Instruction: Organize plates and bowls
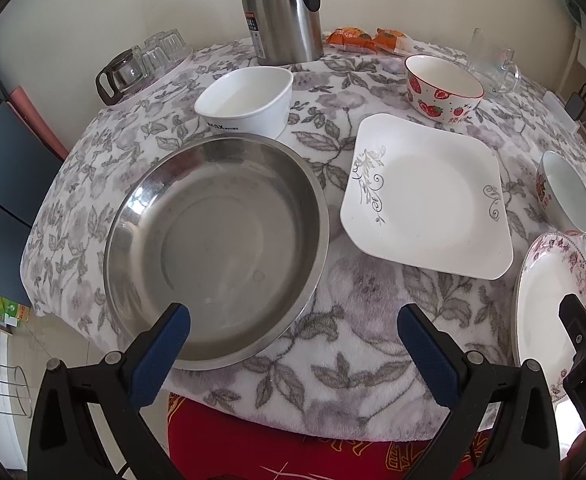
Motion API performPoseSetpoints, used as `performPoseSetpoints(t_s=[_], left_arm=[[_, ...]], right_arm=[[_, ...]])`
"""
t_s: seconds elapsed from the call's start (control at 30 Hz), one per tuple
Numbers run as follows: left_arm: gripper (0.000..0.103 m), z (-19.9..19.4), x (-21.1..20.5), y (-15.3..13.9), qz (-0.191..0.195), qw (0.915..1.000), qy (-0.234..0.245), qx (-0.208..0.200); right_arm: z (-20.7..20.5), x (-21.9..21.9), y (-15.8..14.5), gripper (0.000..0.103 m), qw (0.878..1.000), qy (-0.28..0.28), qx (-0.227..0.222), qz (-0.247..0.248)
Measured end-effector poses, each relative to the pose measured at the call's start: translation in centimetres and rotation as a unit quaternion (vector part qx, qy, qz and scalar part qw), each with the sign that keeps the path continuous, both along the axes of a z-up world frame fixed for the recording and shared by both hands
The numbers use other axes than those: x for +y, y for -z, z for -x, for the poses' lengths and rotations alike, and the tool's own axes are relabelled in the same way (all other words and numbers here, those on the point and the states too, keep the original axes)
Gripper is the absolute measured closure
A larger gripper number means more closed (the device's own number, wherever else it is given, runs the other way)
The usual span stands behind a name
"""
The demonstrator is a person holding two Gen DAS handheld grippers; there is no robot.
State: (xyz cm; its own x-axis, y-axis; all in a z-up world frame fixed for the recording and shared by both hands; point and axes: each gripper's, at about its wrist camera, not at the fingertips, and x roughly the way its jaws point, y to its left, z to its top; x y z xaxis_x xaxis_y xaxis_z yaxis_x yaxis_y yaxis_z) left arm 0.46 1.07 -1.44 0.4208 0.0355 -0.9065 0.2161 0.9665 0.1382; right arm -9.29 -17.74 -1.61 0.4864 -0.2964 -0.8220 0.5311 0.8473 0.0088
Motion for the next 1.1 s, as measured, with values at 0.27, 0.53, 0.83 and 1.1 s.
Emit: performPoseSetpoints(t_s=[0.27, 0.53, 0.83, 1.1], left_arm=[[0.000, -0.10, 0.03, 0.14, -0.001, 1.0000, -0.001, 0.004], [0.000, -0.15, 0.06, 0.28, 0.000, 1.0000, -0.003, 0.008], [0.000, -0.19, 0.13, 0.38, 0.001, 0.9999, -0.005, 0.012], [0.000, -0.41, 0.55, 0.46, 0.005, 0.9999, -0.009, 0.014]], right_arm=[[0.00, -0.01, 0.11, 0.000, 1.000, -0.001, 0.001, 0.000], [0.17, 0.07, 0.40, 0.000, 1.000, -0.001, 0.005, 0.001], [-0.13, 0.07, 0.34, 0.000, 1.000, -0.002, 0.014, 0.002], [-0.50, 0.63, 0.32, 0.000, 1.000, -0.007, 0.019, 0.006]])
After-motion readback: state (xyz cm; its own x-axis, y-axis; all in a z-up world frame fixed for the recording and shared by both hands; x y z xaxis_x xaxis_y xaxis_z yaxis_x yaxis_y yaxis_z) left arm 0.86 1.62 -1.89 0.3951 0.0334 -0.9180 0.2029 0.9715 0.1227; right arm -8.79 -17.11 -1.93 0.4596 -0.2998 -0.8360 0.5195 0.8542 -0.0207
